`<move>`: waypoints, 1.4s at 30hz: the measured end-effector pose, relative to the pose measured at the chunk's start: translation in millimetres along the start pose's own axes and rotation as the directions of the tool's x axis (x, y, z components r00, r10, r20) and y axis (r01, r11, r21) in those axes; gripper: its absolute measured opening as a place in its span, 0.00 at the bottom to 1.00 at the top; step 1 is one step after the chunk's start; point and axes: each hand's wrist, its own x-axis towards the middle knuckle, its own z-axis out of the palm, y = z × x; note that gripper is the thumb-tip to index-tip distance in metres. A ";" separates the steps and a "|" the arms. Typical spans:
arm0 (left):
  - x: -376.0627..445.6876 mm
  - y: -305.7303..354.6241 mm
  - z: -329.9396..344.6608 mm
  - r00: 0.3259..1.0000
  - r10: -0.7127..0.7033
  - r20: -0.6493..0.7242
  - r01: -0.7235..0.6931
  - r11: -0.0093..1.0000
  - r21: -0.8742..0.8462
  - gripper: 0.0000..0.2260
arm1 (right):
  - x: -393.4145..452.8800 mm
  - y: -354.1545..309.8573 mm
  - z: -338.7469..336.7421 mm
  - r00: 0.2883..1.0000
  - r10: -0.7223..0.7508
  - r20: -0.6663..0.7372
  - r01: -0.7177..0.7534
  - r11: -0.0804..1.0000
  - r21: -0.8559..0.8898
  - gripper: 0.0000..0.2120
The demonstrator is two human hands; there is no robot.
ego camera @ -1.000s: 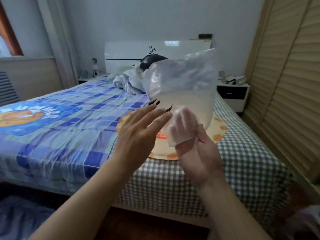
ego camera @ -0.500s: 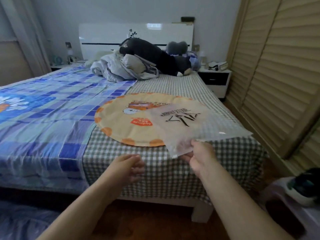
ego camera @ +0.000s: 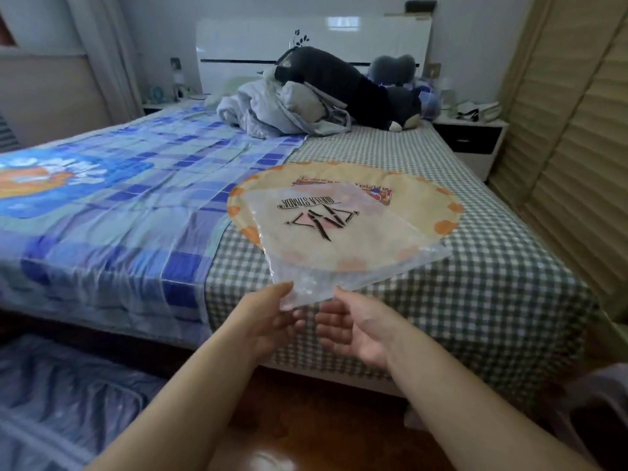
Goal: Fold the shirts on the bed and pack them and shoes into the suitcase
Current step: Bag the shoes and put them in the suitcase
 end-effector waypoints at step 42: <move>17.4 -31.3 12.4 0.491 0.782 0.383 -0.495 -0.112 0.862 0.26 | -18.1 -26.4 -107.6 0.935 -0.237 -0.265 0.148 0.937 -0.315 0.08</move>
